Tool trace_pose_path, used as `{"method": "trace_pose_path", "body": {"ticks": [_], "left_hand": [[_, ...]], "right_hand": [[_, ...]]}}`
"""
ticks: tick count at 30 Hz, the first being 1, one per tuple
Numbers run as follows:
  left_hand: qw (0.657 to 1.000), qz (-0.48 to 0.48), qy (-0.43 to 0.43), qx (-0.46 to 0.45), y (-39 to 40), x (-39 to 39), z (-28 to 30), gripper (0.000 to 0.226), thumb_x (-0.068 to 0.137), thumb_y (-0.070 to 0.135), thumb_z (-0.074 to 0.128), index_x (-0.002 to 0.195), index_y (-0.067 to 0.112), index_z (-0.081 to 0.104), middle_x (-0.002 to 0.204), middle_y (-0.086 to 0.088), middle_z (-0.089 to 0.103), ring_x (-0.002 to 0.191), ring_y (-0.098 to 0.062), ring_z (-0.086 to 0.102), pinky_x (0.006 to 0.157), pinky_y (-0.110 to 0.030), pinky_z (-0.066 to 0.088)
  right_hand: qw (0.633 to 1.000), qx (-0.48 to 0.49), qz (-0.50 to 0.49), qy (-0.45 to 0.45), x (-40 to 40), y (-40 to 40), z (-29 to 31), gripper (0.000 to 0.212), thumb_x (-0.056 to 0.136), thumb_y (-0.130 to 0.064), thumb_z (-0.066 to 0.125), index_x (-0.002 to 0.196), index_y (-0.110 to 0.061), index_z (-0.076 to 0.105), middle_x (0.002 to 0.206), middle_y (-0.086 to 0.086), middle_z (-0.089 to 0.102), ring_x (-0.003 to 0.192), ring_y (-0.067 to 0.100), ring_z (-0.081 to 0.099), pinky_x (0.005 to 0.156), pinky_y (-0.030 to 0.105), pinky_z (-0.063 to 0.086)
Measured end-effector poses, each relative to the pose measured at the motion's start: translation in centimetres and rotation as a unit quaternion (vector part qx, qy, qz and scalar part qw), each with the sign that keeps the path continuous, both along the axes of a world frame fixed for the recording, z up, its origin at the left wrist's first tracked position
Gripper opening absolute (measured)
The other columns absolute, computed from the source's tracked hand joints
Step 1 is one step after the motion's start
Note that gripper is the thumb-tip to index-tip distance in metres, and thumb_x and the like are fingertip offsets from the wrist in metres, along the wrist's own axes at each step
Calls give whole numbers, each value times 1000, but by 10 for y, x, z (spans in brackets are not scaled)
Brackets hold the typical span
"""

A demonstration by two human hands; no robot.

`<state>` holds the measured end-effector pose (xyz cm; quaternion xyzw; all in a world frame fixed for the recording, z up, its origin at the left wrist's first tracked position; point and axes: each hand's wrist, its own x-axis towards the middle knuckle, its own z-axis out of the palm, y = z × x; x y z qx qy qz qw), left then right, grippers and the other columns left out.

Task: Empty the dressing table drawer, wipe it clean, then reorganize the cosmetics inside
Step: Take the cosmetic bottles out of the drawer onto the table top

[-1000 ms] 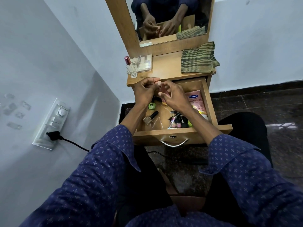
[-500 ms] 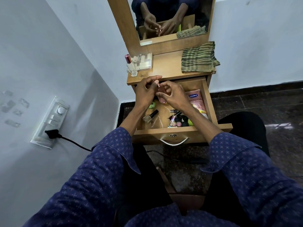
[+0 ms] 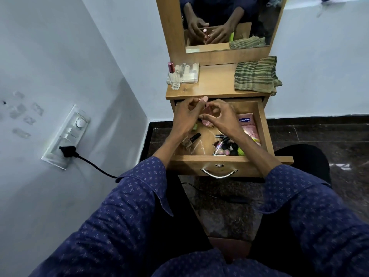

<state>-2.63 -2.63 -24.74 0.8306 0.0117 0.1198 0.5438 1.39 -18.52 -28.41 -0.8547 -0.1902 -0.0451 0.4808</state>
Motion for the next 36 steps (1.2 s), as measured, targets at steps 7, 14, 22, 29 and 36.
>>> {"method": "trace_pose_path", "body": {"ticks": [7,14,22,29,36], "left_hand": [[1000,-17,-9,3,4,6,0,25,104,33,64,109,15,80,100,6,79,95,-3,73,88,-27,58],[995,56,-31,-73,27,23,12,34,101,39,67,127,17,71,121,4,74,110,-7,70,98,-30,58],[994,105,-33,-10,63,34,13,26,107,31,58,119,15,74,118,4,75,109,-12,68,94,-28,55],[996,54,8,74,75,38,-8,29,95,0,66,117,16,75,105,11,74,98,2,67,85,-11,51],[991,25,46,121,70,37,-28,30,88,-1,70,111,18,75,99,8,74,92,-5,70,88,-33,60]], "right_hand": [[997,71,-4,39,-4,3,10,30,83,-15,87,109,-9,72,90,1,73,73,-1,72,56,19,59],[999,50,-3,-4,23,32,47,28,84,-19,87,109,-16,75,89,-9,75,79,3,72,74,33,64],[995,66,-69,-29,68,69,75,29,78,-33,91,96,-19,72,87,-10,72,79,10,70,69,31,59],[994,39,-94,-35,88,87,73,26,79,-27,91,95,-20,72,88,-6,71,77,9,66,72,34,58],[996,-1,-83,-43,90,95,72,29,79,-21,91,103,-15,76,94,-2,72,81,11,69,73,34,62]]}}
